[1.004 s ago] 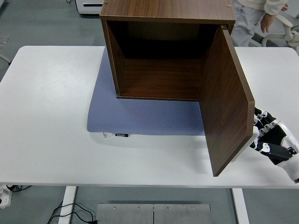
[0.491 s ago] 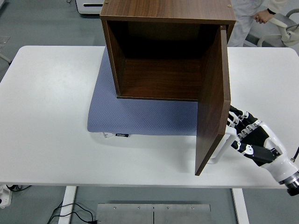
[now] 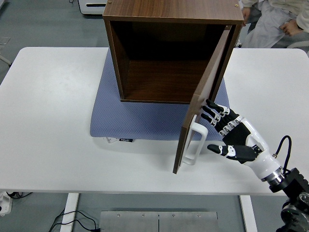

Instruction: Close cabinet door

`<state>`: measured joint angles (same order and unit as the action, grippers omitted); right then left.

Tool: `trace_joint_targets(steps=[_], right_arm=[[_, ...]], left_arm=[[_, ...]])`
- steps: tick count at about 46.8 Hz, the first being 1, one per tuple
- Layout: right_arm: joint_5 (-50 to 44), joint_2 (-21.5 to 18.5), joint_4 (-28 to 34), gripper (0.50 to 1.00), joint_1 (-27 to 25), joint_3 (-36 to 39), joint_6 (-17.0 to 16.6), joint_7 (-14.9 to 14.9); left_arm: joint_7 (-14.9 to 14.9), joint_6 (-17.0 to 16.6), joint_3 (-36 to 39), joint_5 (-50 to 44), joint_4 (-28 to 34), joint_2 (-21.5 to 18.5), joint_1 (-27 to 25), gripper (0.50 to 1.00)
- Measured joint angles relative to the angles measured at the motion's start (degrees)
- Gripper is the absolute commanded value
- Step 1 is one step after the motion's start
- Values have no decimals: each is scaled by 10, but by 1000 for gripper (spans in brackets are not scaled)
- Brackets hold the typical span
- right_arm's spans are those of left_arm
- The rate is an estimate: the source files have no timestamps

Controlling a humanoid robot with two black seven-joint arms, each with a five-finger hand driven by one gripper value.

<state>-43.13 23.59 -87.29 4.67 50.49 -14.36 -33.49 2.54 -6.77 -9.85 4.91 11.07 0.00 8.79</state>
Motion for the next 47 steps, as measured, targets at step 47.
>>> trace_joint_targets(steps=[47], right_arm=[[1,-109,58,1000,74,-54,73,17]], left_arm=[[0,0,0,0,0,0,0,1000]])
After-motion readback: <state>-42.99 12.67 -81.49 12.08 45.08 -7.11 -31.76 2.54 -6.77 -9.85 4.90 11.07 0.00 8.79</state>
